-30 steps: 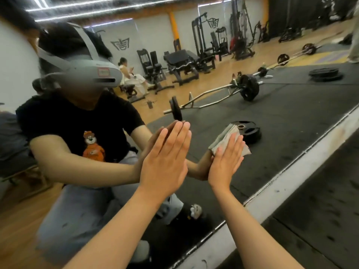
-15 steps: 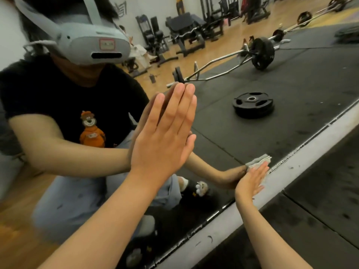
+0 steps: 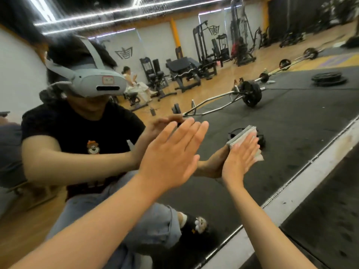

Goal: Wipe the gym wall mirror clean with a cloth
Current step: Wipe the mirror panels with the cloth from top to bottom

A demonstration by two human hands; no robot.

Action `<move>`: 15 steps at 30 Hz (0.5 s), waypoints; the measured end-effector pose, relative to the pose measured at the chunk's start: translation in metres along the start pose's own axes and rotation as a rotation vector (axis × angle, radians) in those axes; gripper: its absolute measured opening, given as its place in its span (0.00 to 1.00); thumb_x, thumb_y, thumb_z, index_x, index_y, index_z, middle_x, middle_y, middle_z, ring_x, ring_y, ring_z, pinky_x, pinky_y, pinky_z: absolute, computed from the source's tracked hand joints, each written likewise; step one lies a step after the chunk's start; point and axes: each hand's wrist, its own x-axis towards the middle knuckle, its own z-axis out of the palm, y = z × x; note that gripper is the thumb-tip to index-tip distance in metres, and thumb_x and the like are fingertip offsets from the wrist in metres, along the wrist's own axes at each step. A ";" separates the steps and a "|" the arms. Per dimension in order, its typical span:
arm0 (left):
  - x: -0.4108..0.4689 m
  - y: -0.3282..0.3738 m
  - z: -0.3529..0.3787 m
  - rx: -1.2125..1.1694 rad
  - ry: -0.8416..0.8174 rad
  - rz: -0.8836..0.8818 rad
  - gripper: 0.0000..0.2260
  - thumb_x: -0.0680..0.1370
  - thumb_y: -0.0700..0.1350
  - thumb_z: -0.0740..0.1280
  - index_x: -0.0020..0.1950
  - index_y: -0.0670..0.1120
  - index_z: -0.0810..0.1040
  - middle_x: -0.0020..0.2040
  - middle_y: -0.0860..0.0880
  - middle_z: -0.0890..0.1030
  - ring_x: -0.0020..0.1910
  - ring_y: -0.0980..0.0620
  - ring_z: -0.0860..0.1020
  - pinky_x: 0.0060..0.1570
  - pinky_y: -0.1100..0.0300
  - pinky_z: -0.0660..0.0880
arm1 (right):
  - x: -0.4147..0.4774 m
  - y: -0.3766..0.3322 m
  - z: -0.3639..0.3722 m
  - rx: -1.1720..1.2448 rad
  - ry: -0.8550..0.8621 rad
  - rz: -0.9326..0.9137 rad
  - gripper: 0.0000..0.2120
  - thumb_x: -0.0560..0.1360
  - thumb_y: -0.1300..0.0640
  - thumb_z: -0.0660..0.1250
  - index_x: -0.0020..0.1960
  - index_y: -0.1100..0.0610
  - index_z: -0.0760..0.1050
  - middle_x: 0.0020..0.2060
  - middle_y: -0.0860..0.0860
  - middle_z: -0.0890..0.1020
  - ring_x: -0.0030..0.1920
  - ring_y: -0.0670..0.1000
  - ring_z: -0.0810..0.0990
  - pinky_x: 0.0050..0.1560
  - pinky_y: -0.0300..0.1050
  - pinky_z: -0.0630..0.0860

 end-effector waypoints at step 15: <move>0.118 -0.188 -0.078 0.267 -0.024 -0.055 0.32 0.79 0.56 0.49 0.77 0.38 0.63 0.77 0.40 0.64 0.77 0.42 0.61 0.75 0.47 0.51 | 0.071 -0.226 -0.027 -0.066 0.050 -0.493 0.31 0.81 0.40 0.36 0.81 0.50 0.39 0.81 0.54 0.43 0.80 0.55 0.39 0.78 0.58 0.37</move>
